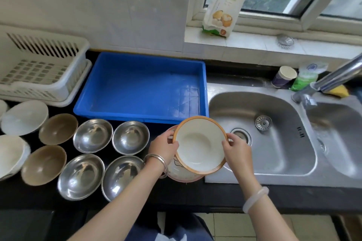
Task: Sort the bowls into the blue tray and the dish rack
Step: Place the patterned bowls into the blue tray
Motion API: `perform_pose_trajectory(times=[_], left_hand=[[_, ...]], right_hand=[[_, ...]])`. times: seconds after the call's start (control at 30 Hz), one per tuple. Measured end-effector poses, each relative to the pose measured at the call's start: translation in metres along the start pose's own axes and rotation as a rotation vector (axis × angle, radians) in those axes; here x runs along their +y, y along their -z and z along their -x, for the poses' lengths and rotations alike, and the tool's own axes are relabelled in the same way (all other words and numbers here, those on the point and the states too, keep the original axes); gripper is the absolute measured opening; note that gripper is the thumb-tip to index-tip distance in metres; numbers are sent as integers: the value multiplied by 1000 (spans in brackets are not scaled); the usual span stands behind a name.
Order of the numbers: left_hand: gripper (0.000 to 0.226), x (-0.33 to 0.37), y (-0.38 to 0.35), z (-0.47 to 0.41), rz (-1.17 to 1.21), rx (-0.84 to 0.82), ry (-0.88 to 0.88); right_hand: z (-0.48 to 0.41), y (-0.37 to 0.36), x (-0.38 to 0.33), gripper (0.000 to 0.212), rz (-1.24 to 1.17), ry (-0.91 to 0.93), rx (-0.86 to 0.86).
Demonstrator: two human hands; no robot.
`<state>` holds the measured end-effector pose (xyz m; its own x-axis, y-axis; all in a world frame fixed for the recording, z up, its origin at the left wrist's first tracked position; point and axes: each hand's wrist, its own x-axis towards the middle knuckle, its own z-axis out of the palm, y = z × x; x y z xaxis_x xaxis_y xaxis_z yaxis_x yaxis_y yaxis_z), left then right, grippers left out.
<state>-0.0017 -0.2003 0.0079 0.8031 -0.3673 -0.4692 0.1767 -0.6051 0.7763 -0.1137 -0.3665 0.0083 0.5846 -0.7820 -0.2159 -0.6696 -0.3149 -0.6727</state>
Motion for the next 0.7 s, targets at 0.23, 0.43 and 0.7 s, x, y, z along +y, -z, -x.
perform_pose_trajectory(times=[0.23,0.43,0.7], left_hand=[[26,22,-28,2,-65,-178,-112],[27,25,-68,10,-126,-324,-104],[24,26,-103,13,-214,-354,-105]], right_hand=[[29,31,28,25,-68,-162,165],[52,51,67,24,-111,-327,237],[55,59,98,19,-148,-394,292]])
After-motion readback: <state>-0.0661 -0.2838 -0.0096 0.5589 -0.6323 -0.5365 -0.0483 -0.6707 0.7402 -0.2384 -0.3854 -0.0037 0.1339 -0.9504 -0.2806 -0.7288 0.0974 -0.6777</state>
